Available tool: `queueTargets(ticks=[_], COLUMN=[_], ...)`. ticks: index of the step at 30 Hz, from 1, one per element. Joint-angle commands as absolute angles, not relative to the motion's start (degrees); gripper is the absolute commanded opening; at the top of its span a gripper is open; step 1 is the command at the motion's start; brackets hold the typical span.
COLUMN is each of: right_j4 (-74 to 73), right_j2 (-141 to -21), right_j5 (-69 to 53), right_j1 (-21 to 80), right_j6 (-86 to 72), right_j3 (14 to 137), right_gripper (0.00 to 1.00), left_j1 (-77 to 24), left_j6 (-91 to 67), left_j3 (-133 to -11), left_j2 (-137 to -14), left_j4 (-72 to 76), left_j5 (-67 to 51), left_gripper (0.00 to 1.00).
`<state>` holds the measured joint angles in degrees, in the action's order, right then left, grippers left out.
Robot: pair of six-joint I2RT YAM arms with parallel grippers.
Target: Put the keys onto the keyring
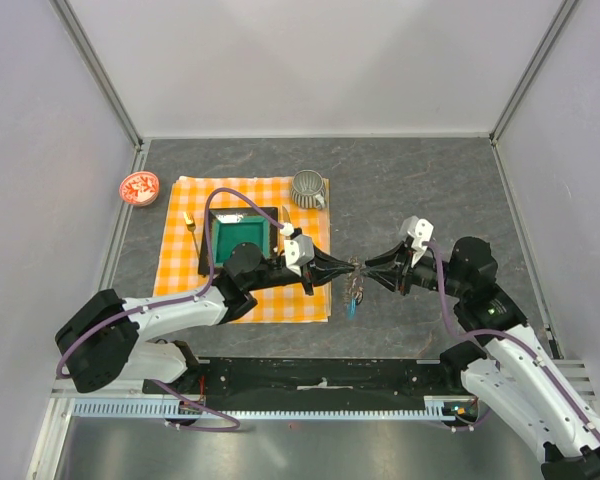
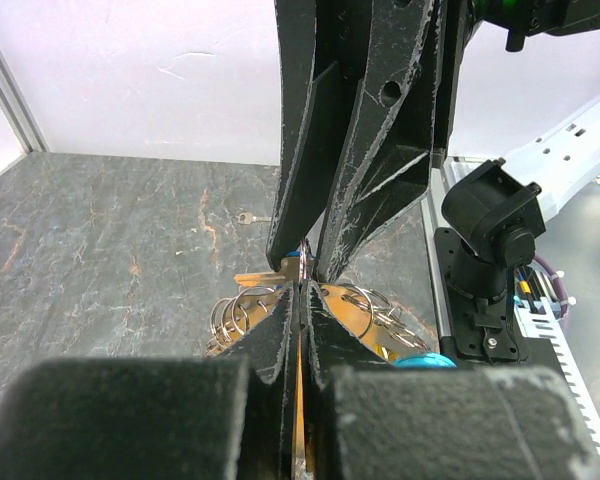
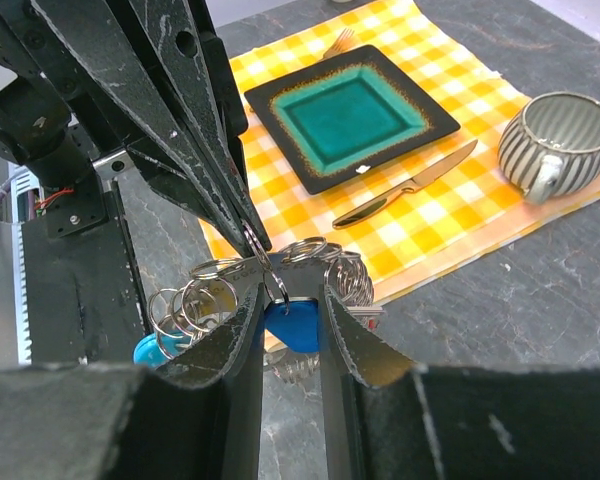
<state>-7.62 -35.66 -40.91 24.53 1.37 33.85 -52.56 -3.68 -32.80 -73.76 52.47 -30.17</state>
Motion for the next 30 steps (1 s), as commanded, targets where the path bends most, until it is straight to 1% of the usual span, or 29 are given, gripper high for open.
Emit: queueTargets(ticks=[1, 4, 7, 11, 17, 23, 30], right_j4=[-12.46, -14.93, -16.26, -16.43, -16.35, -15.38, -10.73], right_j2=[-36.82, -37.27, -36.83, -36.04, -36.83, -36.83, -37.18], right_j5=[-40.17, -39.29, -37.01, -34.63, -37.35, -40.42, -43.59], right_j1=[24.43, 24.43, 24.52, 24.52, 24.43, 24.43, 24.43], right_j6=[2.64, 2.37, 2.55, 2.64, 3.25, 4.57, 3.87], right_j3=[37.26, 38.40, 39.55, 40.95, 42.36, 41.75, 40.17], right_gripper=[0.08, 0.27, 0.33, 0.36, 0.40, 0.40, 0.38], left_j1=[-52.12, -51.86, -51.68, -51.68, -51.77, -51.68, -51.77], left_j6=[-4.57, -3.96, -3.78, -3.78, -4.22, -5.01, -5.71], left_j3=[-33.48, -33.66, -33.75, -33.75, -33.66, -33.66, -33.75], left_j2=[-72.33, -72.51, -72.77, -72.77, -72.77, -73.04, -73.56], left_j4=[58.62, 58.36, 58.19, 58.27, 58.62, 59.59, 60.38], left_j5=[-29.53, -29.44, -30.14, -30.76, -31.20, -31.64, -32.43], left_gripper=[0.02, 0.02, 0.02, 0.02, 0.02, 0.02, 0.02])
